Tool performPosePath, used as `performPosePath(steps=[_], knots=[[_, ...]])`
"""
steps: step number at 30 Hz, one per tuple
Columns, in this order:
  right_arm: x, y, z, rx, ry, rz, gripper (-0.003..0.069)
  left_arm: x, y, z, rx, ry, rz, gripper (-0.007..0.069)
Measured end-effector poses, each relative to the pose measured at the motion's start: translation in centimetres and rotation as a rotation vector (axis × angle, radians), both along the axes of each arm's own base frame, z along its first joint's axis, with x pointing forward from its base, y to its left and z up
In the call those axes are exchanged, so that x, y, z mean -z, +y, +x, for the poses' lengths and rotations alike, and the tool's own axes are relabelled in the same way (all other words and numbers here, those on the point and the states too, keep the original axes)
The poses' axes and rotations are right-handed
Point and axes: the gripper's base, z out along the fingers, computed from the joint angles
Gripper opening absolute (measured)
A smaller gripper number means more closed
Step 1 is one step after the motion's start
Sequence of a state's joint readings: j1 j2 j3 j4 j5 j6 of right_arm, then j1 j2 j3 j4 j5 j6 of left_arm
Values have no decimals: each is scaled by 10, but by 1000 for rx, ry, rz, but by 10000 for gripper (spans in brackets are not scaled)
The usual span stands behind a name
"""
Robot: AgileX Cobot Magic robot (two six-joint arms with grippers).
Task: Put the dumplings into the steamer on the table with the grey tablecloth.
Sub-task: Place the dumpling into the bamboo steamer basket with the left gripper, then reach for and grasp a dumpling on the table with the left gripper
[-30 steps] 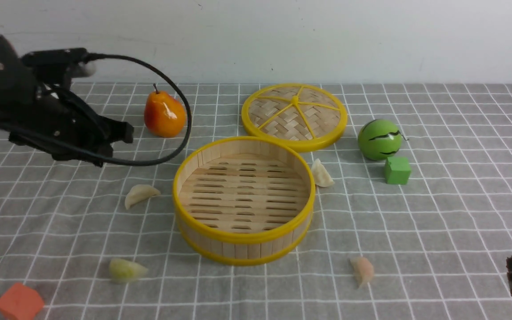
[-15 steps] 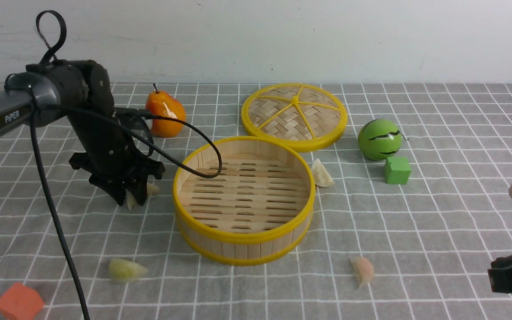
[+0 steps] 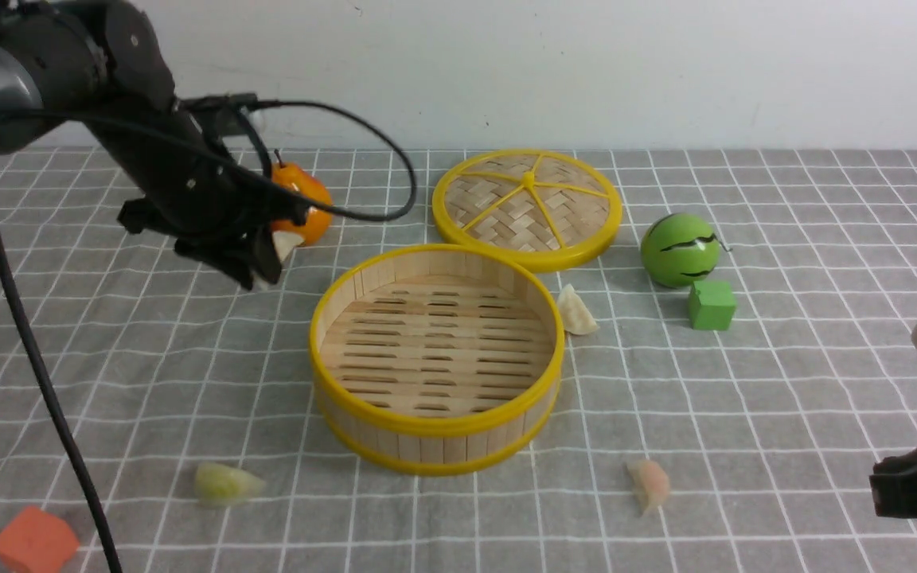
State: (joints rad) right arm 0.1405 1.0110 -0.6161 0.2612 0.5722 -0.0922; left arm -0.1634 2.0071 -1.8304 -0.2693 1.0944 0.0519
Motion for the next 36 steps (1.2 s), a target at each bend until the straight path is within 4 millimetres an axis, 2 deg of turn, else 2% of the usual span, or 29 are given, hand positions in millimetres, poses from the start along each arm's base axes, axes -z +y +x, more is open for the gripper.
performPosePath(steps=[2, 3, 6, 7, 11, 12, 14, 15, 17, 19, 21, 22, 23, 24, 25, 26, 28, 29, 30, 31, 32, 33, 35, 36], knots=[[0, 0, 0, 0, 0, 1, 21, -7, -22, -4, 22, -21, -53, 164], [0, 0, 0, 1, -2, 2, 21, -4, -40, -5, 38, -33, -71, 164], [-1, 1, 0, 7, -5, 15, 21, 15, -67, -1, 36, -35, -75, 164], [-1, 1, 0, 7, -4, 18, 22, 32, -76, 3, 28, -32, -52, 164], [0, 1, 1, 8, -3, 20, 22, 65, -82, 13, 7, -12, 7, 187], [0, 1, 1, 9, -1, 24, 22, 74, -82, 15, 1, -7, 17, 221], [-1, 2, 0, 13, 1, 38, 22, 77, -82, 17, -10, -10, 18, 310], [-1, 3, 1, 12, 2, 48, 22, 75, -82, 17, -21, -10, 17, 379], [-1, 3, 1, 9, 1, 52, 22, 69, -80, 15, -30, -11, 17, 432], [-1, 4, 1, -6, -2, 55, 22, 40, -74, 4, -48, -22, 41, 504], [-1, 5, 1, -12, -4, 57, 25, 18, -67, -6, -54, -32, 74, 525], [-1, 5, 1, -12, -4, 60, 27, -5, -60, -17, -67, -40, 97, 531], [-1, 5, 1, -13, -4, 62, 28, -20, -54, -27, -75, -29, 120, 531], [-1, 5, 0, -12, -1, 67, 29, -30, -49, -37, -83, -16, 147, 529], [-1, 5, 0, -12, -1, 68, 29, -32, -48, -39, -82, -12, 148, 529], [-1, 6, 0, -12, 4, 75, 30, -35, -42, -50, -83, 12, 186, 522], [-1, 7, -1, -11, 15, 86, 31, -22, -34, -64, -71, 73, 240, 508], [-1, 7, -1, -11, 16, 86, 31, -23, -34, -64, -71, 72, 241, 507], [-1, 7, -1, -10, 21, 94, 31, 3, -29, -72, -62, 144, 293, 497], [-1, 7, -1, -10, 22, 96, 32, 6, -28, -73, -61, 154, 298, 496], [-1, 7, -1, -10, 27, 99, 31, 29, -24, -80, -70, 210, 325, 489], [0, 8, -2, -12, 30, 99, 31, 41, -22, -84, -82, 239, 336, 487], [0, 8, -2, -12, 35, 103, 35, 61, -19, -88, -138, 257, 332, 485], [0, 8, -2, -12, 36, 103, 36, 62, -19, -89, -138, 258, 332, 485]])
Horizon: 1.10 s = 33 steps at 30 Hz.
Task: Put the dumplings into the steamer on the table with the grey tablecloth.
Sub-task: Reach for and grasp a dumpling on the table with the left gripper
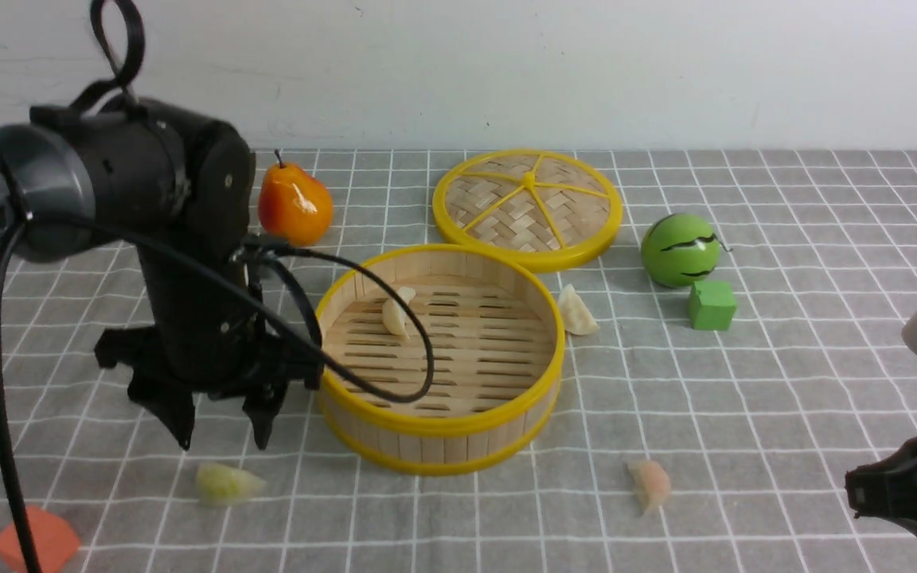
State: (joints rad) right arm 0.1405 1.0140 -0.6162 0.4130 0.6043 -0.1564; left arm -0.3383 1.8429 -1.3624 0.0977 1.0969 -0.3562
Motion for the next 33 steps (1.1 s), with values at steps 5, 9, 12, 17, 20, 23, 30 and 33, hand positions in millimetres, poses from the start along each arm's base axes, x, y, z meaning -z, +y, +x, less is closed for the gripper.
performPosePath(steps=[5, 9, 12, 17, 20, 23, 30, 33], knots=[[0, 0, 0, 0, 1, 2, 41, 21, 3, -3, -179, -38, -18, 486], [0, 0, 0, 0, 1, 4, 46, 30, 5, -4, -258, -74, -30, 486], [0, 1, 0, 2, 3, 14, 50, 36, 4, -3, -295, -84, -42, 482], [0, 1, 0, -2, 3, 17, 51, 48, 4, -2, -312, -49, -27, 424], [0, 1, 0, -4, 5, 17, 53, 53, 4, -2, -279, -28, -13, 336], [0, 1, -1, -6, 5, 15, 55, 56, 4, -2, -236, -12, -4, 211], [0, 1, 0, -6, 4, 14, 62, 34, 3, -5, -113, -4, -4, 219], [0, 1, 0, -15, 1, 8, 63, -4, 1, -4, -78, -98, -60, 219]])
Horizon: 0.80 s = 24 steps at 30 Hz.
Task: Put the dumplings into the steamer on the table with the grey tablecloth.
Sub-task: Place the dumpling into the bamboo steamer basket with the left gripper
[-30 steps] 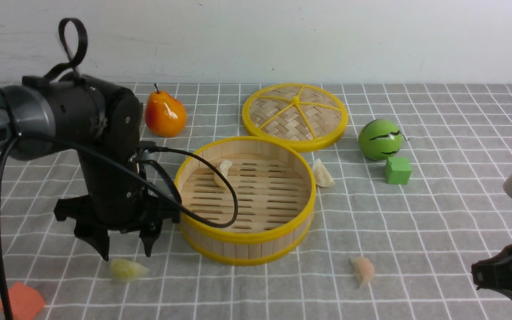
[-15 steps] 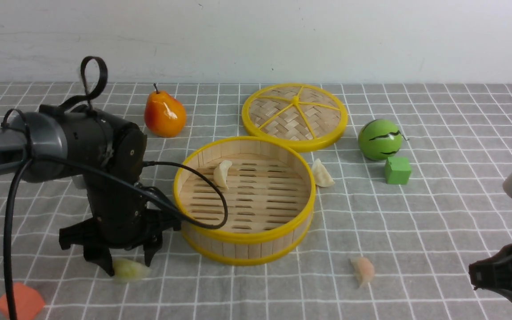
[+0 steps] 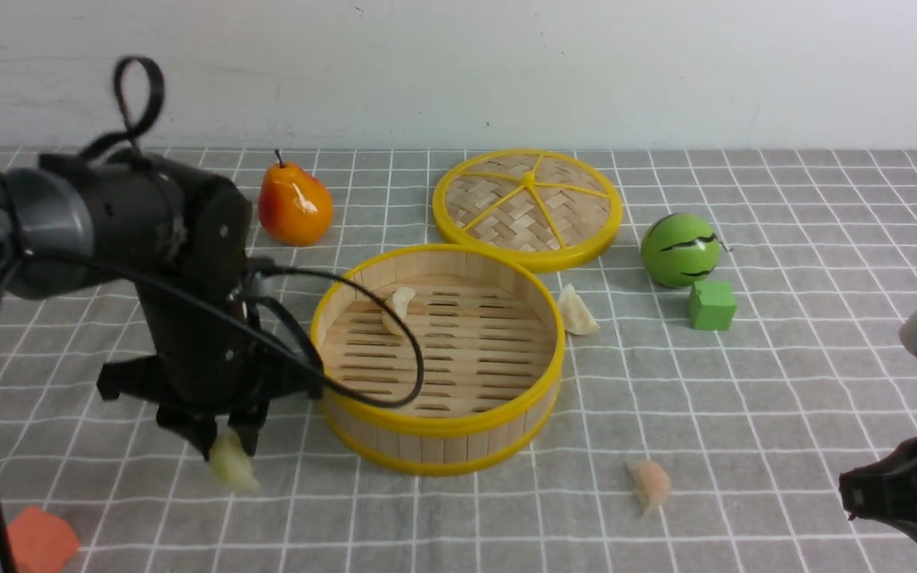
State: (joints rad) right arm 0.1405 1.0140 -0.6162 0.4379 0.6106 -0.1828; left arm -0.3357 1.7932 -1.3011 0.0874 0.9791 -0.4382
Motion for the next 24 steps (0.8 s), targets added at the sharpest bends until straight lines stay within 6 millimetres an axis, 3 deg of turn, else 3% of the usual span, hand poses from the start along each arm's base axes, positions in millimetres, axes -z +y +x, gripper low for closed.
performPosePath(steps=[3, 6, 9, 11, 15, 19, 22, 24], knots=[[0, 0, 0, -1, -7, -2, 64, -40, -4, -1, 36, -114, -73, 219], [-1, 0, 1, 1, -16, -4, 64, -68, -17, 4, 97, -218, -126, 219], [-1, -1, 2, 5, -25, -4, 64, -81, -37, 14, 163, -293, -156, 219], [-1, -1, 2, 6, -27, -4, 65, -75, -54, 27, 212, -306, -156, 219], [-1, 0, 3, 5, -27, -3, 67, -31, -75, 53, 272, -225, -98, 219], [-1, 0, 3, -5, -33, -13, 71, 9, -83, 66, 327, -121, -41, 219], [2, 0, 5, -13, -18, -16, 82, 19, -85, 69, 358, -102, -26, 225], [4, 2, 8, -34, 13, -24, 108, 18, -85, 70, 367, -102, -24, 284]])
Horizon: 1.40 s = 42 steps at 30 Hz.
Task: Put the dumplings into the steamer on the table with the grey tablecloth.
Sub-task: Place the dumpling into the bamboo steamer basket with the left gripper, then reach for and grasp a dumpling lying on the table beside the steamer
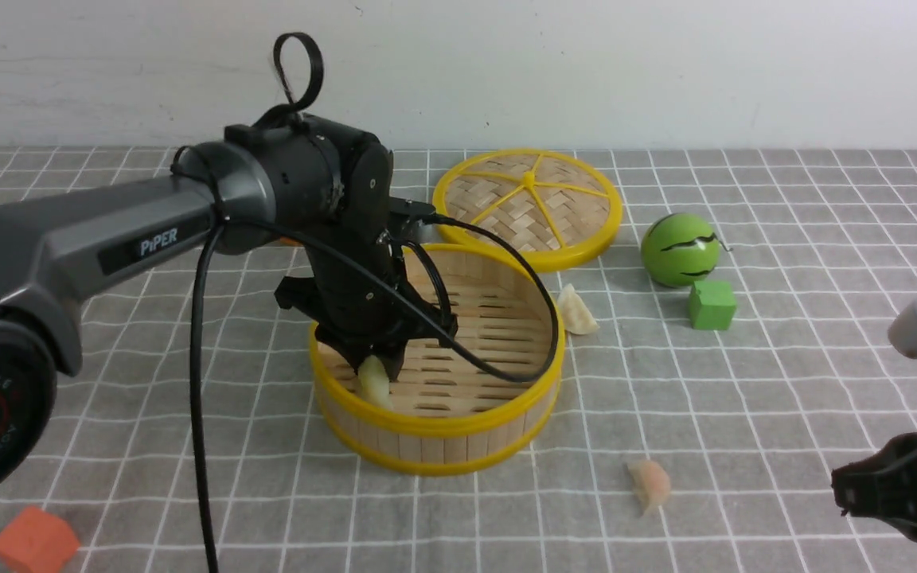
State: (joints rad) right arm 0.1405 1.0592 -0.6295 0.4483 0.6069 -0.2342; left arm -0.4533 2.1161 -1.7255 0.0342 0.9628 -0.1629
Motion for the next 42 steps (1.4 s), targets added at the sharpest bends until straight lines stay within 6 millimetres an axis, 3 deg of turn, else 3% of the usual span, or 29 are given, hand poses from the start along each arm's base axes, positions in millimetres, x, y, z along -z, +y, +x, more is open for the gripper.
performPosePath(steps=[5, 7, 9, 10, 11, 13, 14, 16, 18, 22, 23, 24, 26, 28, 31, 35, 36, 38, 42], knots=[[-10, 8, 18, -39, 31, 9, 230, -18, -1, -1, -4, -21, -28, 490], [-19, 19, 36, -83, 9, 7, 286, -41, 0, -4, -5, -51, -48, 568], [-24, 35, 56, -138, -11, -2, 321, -69, 4, -12, 1, -82, -62, 598], [-26, 44, 66, -160, -30, -9, 329, -85, 6, -18, 3, -94, -78, 599], [-23, 44, 68, -158, -24, -11, 330, -88, 7, -19, 3, -96, -79, 599], [-15, 64, 102, -195, -57, -57, 337, -126, 12, -42, 1, -102, -144, 575], [-10, 66, 106, -197, -47, -63, 337, -136, 14, -48, 2, -103, -159, 568], [11, 77, 146, -210, -43, -114, 338, -179, 21, -82, 47, -115, -258, 505], [13, 81, 157, -214, -48, -123, 338, -192, 25, -95, 70, -131, -291, 482], [30, 96, 204, -224, -41, -129, 338, -224, 45, -147, 117, -183, -351, 374], [32, 98, 210, -226, -40, -128, 338, -224, 49, -155, 117, -179, -350, 362], [38, 105, 229, -231, -44, -126, 338, -225, 59, -176, 120, -187, -351, 306], [42, 108, 240, -236, -47, -129, 338, -226, 67, -191, 120, -200, -349, 266], [55, 112, 260, -236, -50, -137, 338, -216, 85, -221, 110, -226, -331, 183], [63, 112, 276, -227, -60, -138, 338, -195, 104, -250, 71, -266, -302, 98], [74, 108, 286, -216, -54, -141, 338, -169, 122, -273, 16, -280, -257, 36], [80, 106, 289, -209, -41, -142, 336, -149, 132, -284, -17, -270, -222, 11], [87, 105, 289, -204, -9, -138, 325, -136, 140, -294, -48, -275, -197, -4], [95, 105, 285, -208, 55, -132, 248, -110, 158, -309, -151, -288, -132, -11]])
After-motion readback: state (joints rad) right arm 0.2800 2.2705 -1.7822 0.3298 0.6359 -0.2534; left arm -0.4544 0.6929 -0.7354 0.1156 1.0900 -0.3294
